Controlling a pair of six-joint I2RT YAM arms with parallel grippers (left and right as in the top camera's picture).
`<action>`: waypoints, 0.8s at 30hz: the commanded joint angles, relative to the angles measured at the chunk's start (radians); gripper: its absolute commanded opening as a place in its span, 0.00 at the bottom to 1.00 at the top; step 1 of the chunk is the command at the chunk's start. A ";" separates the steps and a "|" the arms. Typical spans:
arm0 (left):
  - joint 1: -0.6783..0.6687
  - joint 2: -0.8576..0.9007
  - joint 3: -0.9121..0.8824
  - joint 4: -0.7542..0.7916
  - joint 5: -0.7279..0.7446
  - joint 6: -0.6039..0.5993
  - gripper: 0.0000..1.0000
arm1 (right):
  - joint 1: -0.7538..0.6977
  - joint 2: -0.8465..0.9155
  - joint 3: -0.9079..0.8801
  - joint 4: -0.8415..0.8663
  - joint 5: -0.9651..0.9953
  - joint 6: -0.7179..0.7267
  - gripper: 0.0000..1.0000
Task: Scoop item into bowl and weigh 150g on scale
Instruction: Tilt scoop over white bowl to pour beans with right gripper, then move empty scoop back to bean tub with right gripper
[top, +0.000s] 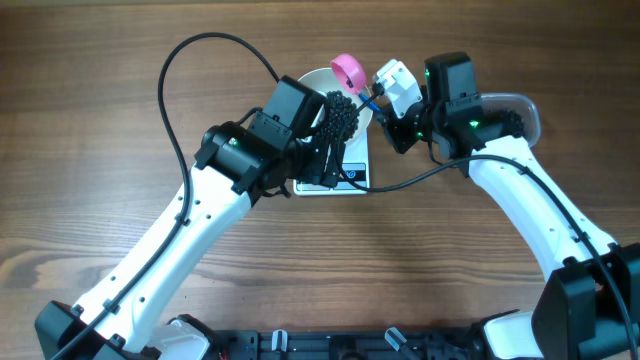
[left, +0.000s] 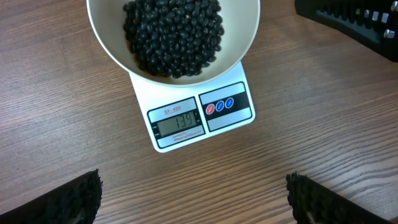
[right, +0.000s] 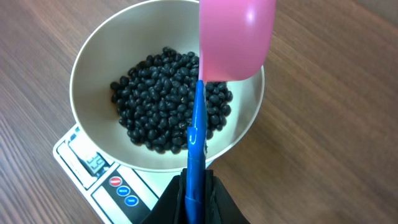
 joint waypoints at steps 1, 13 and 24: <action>-0.003 -0.014 0.016 0.000 -0.010 0.012 1.00 | 0.003 -0.027 0.008 0.006 -0.026 -0.185 0.04; -0.003 -0.013 0.016 0.000 -0.010 0.013 1.00 | 0.003 -0.027 0.008 0.009 -0.007 -0.361 0.04; -0.003 -0.014 0.016 0.000 -0.009 0.013 1.00 | 0.003 -0.027 0.008 0.009 -0.034 -0.111 0.04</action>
